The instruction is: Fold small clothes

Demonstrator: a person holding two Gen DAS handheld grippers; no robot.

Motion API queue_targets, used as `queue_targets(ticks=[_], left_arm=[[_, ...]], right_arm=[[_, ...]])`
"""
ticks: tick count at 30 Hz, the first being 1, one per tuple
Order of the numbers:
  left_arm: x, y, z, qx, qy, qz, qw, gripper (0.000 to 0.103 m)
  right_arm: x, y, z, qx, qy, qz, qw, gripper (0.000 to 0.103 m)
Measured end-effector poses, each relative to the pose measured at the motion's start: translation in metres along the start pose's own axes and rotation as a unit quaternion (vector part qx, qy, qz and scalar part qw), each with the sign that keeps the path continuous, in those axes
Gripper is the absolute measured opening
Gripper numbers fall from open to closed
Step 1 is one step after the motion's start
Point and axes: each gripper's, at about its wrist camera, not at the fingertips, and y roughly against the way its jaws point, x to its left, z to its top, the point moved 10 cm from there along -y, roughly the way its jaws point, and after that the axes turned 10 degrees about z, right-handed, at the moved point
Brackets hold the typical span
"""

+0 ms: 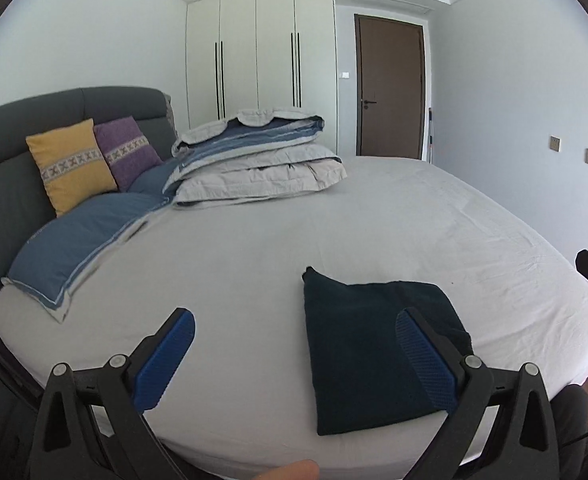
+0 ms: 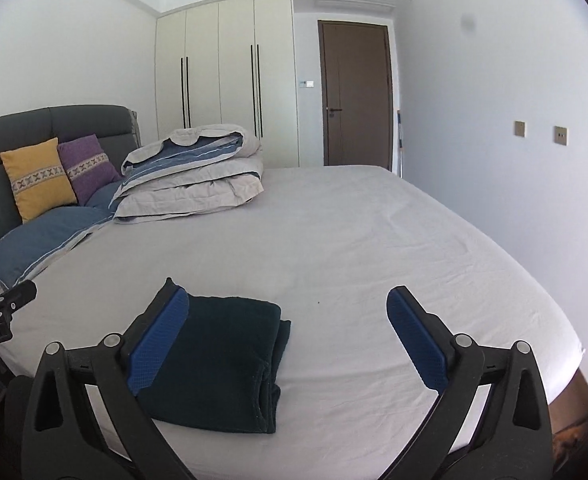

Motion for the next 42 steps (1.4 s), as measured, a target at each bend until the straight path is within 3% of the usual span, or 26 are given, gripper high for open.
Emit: queue_targets(ticks=[6,9,22,42], left_arm=[[-0.013,-0.023,-0.026,0.067,-0.014,-0.009,0.9976,0.103],[-0.011,-0.034,-0.04,0.093,-0.005,-0.01,0.9956,0.103],[-0.014,-0.048,-0.06,0.122,0.005,-0.026,0.9921,0.103],[-0.012,-0.058,-0.069,0.134,-0.001,-0.017,0.9909,0.103]], right_arm=[[0.009,-0.026,-0.043,0.126,-0.023,0.011,0.992,0.101],[0.008,-0.037,-0.058,0.157,-0.02,-0.004,0.987,0.101],[0.008,-0.046,-0.074,0.19,-0.028,-0.003,0.981,0.101],[0.017,-0.058,-0.09,0.213,-0.02,0.012,0.977,0.101]])
